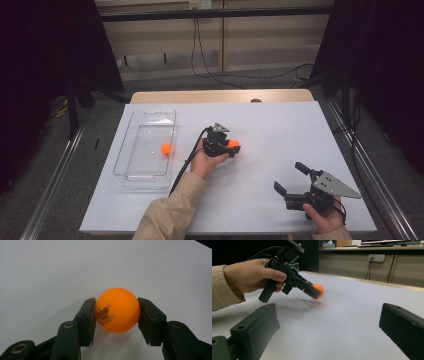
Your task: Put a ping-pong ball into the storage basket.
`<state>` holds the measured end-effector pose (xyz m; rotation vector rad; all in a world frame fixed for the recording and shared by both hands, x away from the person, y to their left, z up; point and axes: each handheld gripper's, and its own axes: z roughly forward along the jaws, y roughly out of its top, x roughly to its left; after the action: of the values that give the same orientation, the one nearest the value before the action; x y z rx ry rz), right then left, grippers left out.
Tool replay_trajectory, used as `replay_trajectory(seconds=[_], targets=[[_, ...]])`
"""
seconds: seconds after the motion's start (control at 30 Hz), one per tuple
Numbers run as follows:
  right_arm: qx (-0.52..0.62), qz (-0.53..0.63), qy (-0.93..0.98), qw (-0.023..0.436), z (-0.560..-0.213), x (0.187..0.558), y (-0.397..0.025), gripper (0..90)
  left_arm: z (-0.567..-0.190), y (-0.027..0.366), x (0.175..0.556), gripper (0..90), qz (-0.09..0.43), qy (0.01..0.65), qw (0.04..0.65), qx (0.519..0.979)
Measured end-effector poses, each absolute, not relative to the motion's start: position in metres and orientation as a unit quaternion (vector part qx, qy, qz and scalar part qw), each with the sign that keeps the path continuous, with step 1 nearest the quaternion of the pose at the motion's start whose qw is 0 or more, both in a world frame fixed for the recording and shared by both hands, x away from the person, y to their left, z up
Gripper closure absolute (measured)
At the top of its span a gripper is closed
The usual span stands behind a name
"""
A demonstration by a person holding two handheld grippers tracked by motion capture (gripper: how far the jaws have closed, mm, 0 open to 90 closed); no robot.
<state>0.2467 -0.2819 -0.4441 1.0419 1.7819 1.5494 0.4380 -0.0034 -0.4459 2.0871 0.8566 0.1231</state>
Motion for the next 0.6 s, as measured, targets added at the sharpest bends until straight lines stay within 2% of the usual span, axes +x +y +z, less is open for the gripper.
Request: replay_trajectory(seconds=[0.6], targets=[[0.388, 0.576, 0.663, 0.277, -0.444, 0.247, -0.282, 1.3, -0.440, 0.009, 0.430, 51.0, 0.037, 0.344, 0.431, 0.833]])
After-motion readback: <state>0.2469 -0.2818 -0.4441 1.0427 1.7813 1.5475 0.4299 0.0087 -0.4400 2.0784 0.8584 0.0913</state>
